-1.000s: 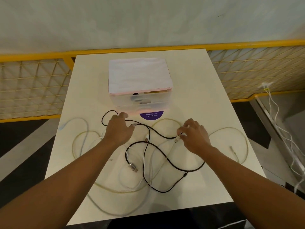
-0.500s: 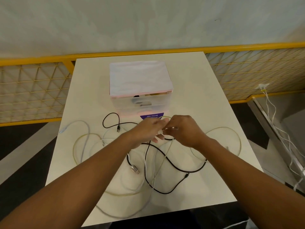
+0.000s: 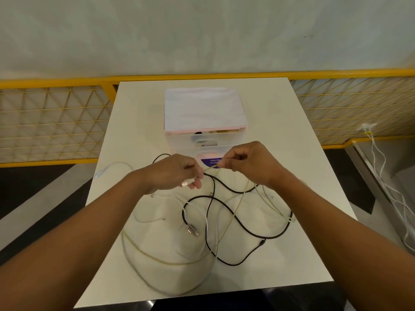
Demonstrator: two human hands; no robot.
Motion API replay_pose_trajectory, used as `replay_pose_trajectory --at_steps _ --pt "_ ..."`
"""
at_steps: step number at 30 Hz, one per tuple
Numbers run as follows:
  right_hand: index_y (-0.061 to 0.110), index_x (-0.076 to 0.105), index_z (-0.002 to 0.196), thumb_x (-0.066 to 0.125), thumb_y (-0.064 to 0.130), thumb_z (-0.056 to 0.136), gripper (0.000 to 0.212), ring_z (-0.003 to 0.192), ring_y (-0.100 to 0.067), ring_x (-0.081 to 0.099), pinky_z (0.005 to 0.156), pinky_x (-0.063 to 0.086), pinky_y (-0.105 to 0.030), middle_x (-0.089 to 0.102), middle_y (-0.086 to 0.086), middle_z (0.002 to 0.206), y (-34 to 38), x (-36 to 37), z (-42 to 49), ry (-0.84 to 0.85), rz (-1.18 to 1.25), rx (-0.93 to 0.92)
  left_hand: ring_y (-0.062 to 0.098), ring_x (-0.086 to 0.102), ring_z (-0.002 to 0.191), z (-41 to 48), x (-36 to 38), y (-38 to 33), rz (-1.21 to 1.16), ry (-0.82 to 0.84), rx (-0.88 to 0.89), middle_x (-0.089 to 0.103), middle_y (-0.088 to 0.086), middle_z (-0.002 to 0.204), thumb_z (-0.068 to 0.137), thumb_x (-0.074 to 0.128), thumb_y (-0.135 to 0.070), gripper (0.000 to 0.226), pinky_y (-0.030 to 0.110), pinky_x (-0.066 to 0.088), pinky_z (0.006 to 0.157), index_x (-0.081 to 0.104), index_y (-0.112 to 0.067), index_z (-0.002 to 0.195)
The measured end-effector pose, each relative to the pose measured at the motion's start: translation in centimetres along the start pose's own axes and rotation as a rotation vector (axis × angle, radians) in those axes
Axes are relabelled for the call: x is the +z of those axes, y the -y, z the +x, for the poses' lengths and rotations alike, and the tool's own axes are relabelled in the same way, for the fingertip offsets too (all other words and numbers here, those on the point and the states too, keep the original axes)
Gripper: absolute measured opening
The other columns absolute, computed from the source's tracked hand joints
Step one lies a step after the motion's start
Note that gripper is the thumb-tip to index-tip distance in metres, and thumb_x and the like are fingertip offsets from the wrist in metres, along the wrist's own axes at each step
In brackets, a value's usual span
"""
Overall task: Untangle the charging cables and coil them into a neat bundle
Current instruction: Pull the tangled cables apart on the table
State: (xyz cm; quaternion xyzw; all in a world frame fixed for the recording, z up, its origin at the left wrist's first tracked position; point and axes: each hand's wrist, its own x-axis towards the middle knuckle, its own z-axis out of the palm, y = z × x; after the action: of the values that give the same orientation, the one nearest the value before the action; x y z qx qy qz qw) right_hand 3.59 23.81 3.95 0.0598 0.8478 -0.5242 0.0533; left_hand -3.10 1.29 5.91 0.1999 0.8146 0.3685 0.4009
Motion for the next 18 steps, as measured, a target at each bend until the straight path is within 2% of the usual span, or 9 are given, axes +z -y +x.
replay_pose_trajectory --at_steps 3,6,8,11,13,14,15,17,18 --pt "0.016 0.079 0.085 0.078 0.025 0.086 0.009 0.061 -0.005 0.055 0.061 0.046 -0.016 0.069 0.005 0.068 1.3 1.3 0.4 0.057 -0.016 -0.060 0.012 0.066 0.080 -0.5 0.3 -1.0 -0.092 0.030 0.038 0.074 0.001 0.085 0.100 0.055 -0.038 0.025 0.031 0.053 0.086 0.068 -0.017 0.107" --pt "0.016 0.078 0.088 0.074 0.027 0.090 0.011 0.066 -0.022 0.055 0.066 0.050 -0.029 0.072 -0.013 0.081 1.8 1.4 0.4 0.080 0.011 -0.053 0.015 0.053 0.064 -0.5 0.2 -2.0 -0.173 -0.064 0.025 0.054 0.000 0.065 0.102 0.055 -0.029 0.023 0.023 0.049 0.068 0.071 -0.013 0.105" --pt "0.011 0.077 0.090 0.072 0.026 0.092 0.016 0.063 -0.014 0.049 0.059 0.044 -0.021 0.067 -0.018 0.077 1.5 0.7 0.2 0.070 0.040 -0.001 0.017 0.041 0.063 -0.4 0.0 -2.1 -0.147 -0.147 -0.013 0.050 0.001 0.069 0.101 0.055 -0.023 0.022 0.027 0.043 0.064 0.073 -0.013 0.094" --pt "0.006 0.077 0.091 0.070 0.023 0.094 0.019 0.046 -0.003 0.036 0.047 0.031 -0.013 0.052 0.009 0.053 0.1 -0.5 -0.5 0.017 0.072 0.097 0.021 0.040 0.065 0.0 -0.6 -1.6 -0.167 -0.345 -0.084 0.066 0.002 0.093 0.098 0.059 -0.024 0.025 0.035 0.041 0.066 0.072 -0.016 0.078" --pt "0.005 0.077 0.093 0.067 0.023 0.096 0.021 0.041 -0.003 0.039 0.044 0.031 -0.011 0.053 0.015 0.048 -0.8 -1.5 -1.2 -0.037 0.099 0.154 0.025 0.046 0.063 0.1 -1.2 -1.3 -0.215 -0.496 -0.099 0.068 -0.002 0.104 0.097 0.059 -0.020 0.024 0.035 0.039 0.063 0.072 -0.011 0.079" --pt "0.005 0.077 0.093 0.066 0.022 0.097 0.020 0.043 -0.002 0.047 0.047 0.036 -0.010 0.059 0.016 0.051 -1.2 -2.0 -1.7 -0.064 0.113 0.176 0.028 0.058 0.069 0.1 -1.6 -1.2 -0.250 -0.562 -0.098 0.067 -0.006 0.108 0.096 0.057 -0.013 0.023 0.034 0.041 0.065 0.071 -0.009 0.079" --pt "0.007 0.078 0.092 0.066 0.022 0.097 0.020 0.052 -0.002 0.059 0.055 0.046 -0.013 0.067 0.015 0.059 -1.5 -2.5 -2.1 -0.091 0.116 0.188 0.030 0.064 0.087 0.0 -2.1 -0.9 -0.282 -0.625 -0.100 0.067 -0.008 0.109 0.094 0.055 -0.009 0.023 0.034 0.045 0.072 0.071 -0.009 0.077" --pt "0.014 0.080 0.089 0.068 0.028 0.094 0.019 0.078 -0.007 0.070 0.077 0.058 -0.028 0.077 0.002 0.088 -2.3 -3.5 -2.6 -0.150 0.078 0.200 0.032 0.059 0.114 -0.1 -2.9 -0.4 -0.335 -0.727 -0.118 0.067 -0.008 0.107 0.093 0.054 -0.006 0.026 0.040 0.050 0.092 0.070 -0.011 0.074" --pt "0.014 0.080 0.090 0.068 0.029 0.094 0.019 0.074 -0.003 0.069 0.076 0.057 -0.022 0.077 -0.003 0.097 -2.6 -4.1 -2.8 -0.169 0.065 0.210 0.034 0.058 0.117 -0.1 -3.2 -0.1 -0.355 -0.761 -0.132 0.068 -0.008 0.106 0.093 0.053 -0.006 0.026 0.043 0.049 0.098 0.070 -0.012 0.073"
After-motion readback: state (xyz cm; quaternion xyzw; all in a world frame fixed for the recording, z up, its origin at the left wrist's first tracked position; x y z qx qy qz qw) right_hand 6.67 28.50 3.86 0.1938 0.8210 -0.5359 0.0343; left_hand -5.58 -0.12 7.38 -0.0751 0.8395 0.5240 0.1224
